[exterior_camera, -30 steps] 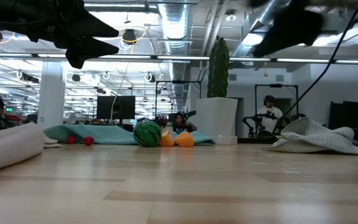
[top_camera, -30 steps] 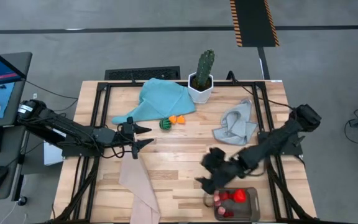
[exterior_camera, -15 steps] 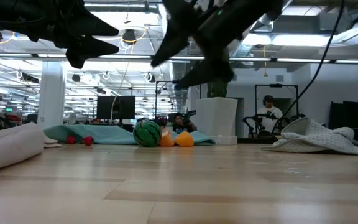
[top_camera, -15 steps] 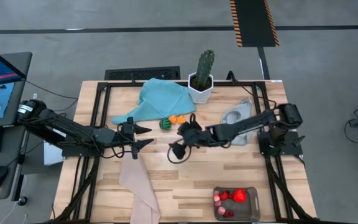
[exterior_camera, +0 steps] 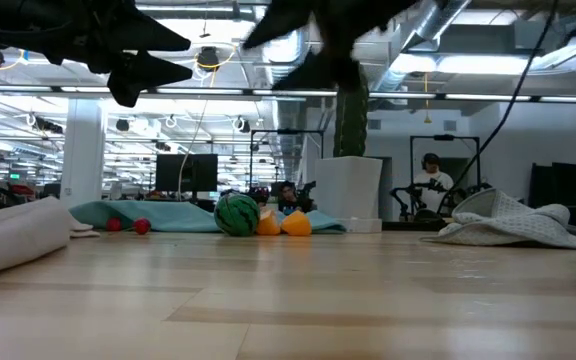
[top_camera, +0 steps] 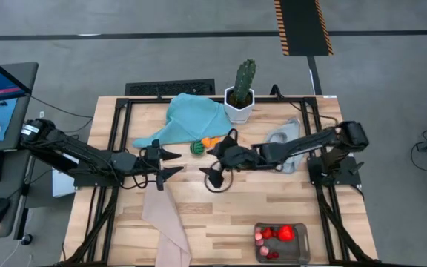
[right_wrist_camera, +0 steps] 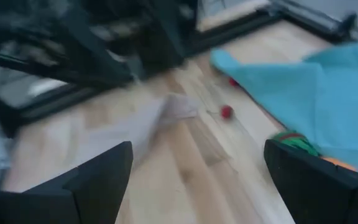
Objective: Pick and placing Produce into tupperware
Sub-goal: Put the watermelon into the black bin
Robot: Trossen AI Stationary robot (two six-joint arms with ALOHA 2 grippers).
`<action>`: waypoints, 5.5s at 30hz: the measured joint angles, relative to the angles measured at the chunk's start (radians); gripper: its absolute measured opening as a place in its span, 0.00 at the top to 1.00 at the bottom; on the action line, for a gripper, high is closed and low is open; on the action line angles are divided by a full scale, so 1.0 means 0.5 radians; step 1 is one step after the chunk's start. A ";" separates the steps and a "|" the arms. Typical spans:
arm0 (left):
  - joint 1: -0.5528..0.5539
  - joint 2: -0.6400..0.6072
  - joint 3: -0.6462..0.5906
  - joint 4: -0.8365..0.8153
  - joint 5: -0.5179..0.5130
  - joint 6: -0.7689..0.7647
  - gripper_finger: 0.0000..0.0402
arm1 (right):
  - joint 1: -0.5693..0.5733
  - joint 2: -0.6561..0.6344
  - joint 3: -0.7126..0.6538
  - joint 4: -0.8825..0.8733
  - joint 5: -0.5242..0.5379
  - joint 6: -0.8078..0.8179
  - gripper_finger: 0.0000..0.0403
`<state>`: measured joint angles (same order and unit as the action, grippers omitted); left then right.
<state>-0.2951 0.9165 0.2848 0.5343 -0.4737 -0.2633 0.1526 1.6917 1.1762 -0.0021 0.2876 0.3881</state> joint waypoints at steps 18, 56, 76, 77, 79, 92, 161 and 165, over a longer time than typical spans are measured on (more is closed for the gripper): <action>0.000 0.000 0.000 0.004 -0.112 -0.026 0.43 | 0.779 -1.354 -0.968 0.314 0.438 -0.382 0.04; 0.005 0.041 0.000 0.059 -0.406 -0.270 0.43 | 0.134 -2.923 -2.142 0.330 0.150 -0.577 0.04; 0.144 0.367 0.169 -0.141 -0.649 -0.758 0.43 | -0.087 -3.044 -2.142 0.163 0.152 -0.408 0.04; 0.155 0.388 0.200 -0.209 -0.651 -0.772 0.43 | -0.088 -3.044 -2.142 0.165 0.152 -0.408 0.04; 0.171 0.439 0.261 -0.358 -0.639 -0.812 0.43 | -0.088 -3.044 -2.142 0.164 0.152 -0.408 0.04; 0.191 0.934 0.731 -1.124 -0.727 -1.460 0.43 | -0.088 -3.044 -2.142 0.166 0.152 -0.407 0.04; 0.632 1.607 1.611 -2.177 0.032 -2.534 0.01 | -0.087 -3.015 -2.139 0.003 0.157 -0.406 0.04; 0.680 1.658 1.608 -2.164 0.092 -2.529 0.00 | -0.087 -3.015 -2.139 0.003 0.157 -0.406 0.04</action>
<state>0.0448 1.7456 1.0890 -0.5478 -0.4278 -1.5280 0.1093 0.1841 0.1066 -0.0006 0.3660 0.1848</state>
